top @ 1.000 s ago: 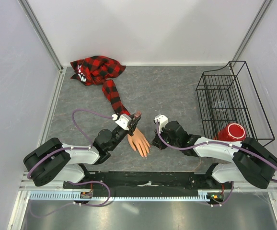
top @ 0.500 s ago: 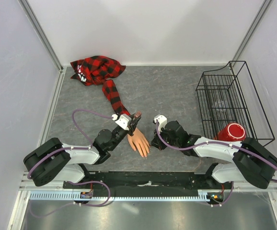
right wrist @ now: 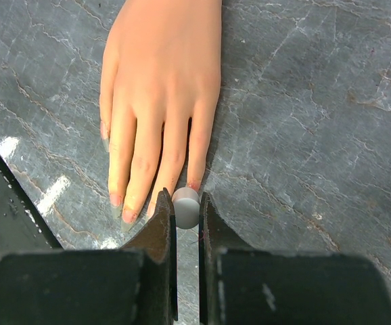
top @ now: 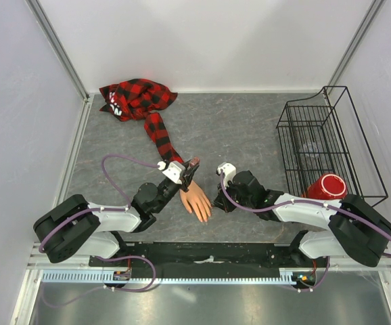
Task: Paint the nails
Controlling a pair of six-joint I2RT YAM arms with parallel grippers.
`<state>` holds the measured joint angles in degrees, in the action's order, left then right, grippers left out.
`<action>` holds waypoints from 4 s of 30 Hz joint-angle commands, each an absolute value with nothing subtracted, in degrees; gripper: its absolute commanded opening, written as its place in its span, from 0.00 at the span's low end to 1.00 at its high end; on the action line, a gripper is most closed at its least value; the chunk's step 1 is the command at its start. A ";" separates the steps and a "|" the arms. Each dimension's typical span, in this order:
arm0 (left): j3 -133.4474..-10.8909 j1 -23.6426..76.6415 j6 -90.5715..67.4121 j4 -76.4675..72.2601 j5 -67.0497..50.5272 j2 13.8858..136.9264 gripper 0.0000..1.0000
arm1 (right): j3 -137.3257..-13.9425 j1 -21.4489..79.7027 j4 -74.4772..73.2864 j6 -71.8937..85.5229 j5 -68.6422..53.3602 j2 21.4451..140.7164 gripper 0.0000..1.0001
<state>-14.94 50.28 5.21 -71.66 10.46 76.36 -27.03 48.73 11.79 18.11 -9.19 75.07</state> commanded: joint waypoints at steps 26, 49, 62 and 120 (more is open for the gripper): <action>-16.08 50.62 7.73 -75.85 11.60 76.90 0.02 | -29.62 49.04 12.83 17.32 -7.12 76.29 0.00; -15.82 50.62 7.82 -76.29 11.78 76.90 0.02 | -30.41 49.04 13.36 17.14 -8.44 76.64 0.00; -15.73 50.62 7.73 -76.64 11.78 76.99 0.02 | -28.04 49.92 12.92 18.19 -10.11 76.11 0.00; -16.44 50.62 7.91 -75.76 11.60 77.52 0.02 | -30.94 49.92 11.87 16.79 -5.98 76.38 0.00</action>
<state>-14.94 50.28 5.23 -72.14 10.46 77.28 -29.21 49.67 10.39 17.56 -6.20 76.20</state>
